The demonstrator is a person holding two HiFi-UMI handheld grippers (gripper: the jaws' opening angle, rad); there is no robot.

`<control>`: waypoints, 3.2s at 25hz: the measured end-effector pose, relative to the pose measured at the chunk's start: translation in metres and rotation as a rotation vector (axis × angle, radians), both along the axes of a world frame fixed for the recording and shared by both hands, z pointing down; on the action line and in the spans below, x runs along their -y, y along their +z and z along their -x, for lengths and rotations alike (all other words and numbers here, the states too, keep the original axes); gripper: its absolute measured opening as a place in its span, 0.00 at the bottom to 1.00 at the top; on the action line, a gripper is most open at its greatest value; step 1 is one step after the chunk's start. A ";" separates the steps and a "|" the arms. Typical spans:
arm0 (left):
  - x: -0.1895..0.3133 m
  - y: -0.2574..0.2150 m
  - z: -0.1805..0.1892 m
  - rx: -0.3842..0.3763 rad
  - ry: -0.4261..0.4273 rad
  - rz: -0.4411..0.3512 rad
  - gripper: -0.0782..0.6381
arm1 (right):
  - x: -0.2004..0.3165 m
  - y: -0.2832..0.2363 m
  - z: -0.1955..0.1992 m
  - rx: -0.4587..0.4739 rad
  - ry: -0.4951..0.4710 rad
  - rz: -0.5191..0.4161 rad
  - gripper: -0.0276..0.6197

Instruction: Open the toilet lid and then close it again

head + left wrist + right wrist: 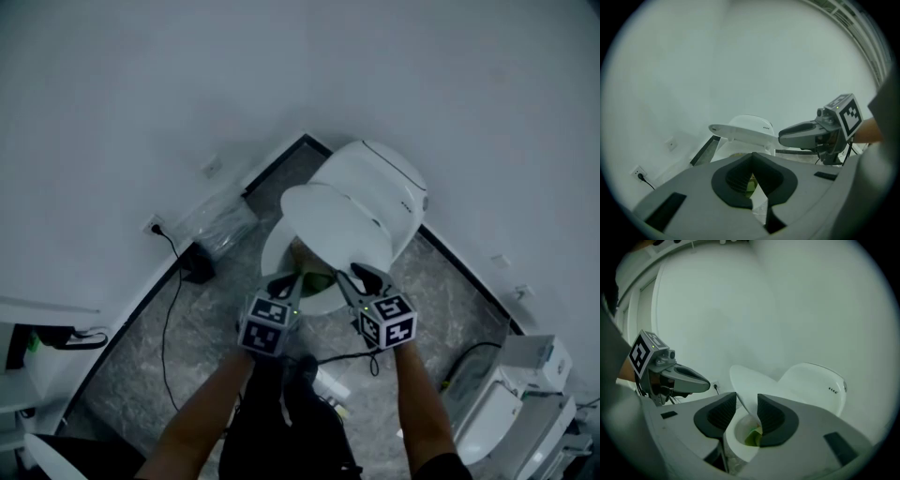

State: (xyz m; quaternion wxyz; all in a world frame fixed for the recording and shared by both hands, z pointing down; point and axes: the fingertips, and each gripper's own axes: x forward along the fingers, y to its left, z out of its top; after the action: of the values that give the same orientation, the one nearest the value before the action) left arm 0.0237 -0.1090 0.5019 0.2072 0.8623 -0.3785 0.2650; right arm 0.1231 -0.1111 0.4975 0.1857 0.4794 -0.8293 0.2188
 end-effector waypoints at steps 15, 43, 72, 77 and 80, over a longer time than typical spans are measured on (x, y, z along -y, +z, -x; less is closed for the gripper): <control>-0.022 0.040 0.012 0.022 -0.046 0.032 0.12 | -0.016 0.040 0.016 0.283 0.017 0.126 0.13; -0.046 0.127 0.046 0.012 -0.108 0.114 0.12 | -0.042 0.150 0.059 0.150 0.016 0.262 0.06; -0.045 0.214 0.051 0.078 -0.063 0.204 0.12 | -0.053 0.254 0.071 -0.060 0.069 0.437 0.06; -0.045 0.213 0.053 0.082 -0.065 0.203 0.12 | -0.053 0.258 0.075 -0.079 0.050 0.446 0.06; -0.045 0.206 0.054 0.081 -0.064 0.195 0.12 | -0.051 0.255 0.077 -0.050 0.056 0.441 0.06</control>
State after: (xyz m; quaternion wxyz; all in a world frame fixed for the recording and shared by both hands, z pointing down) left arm -0.0300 -0.0636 0.7078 0.2830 0.8142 -0.3863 0.3283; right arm 0.0456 -0.0603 0.7521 0.3004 0.4556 -0.7428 0.3878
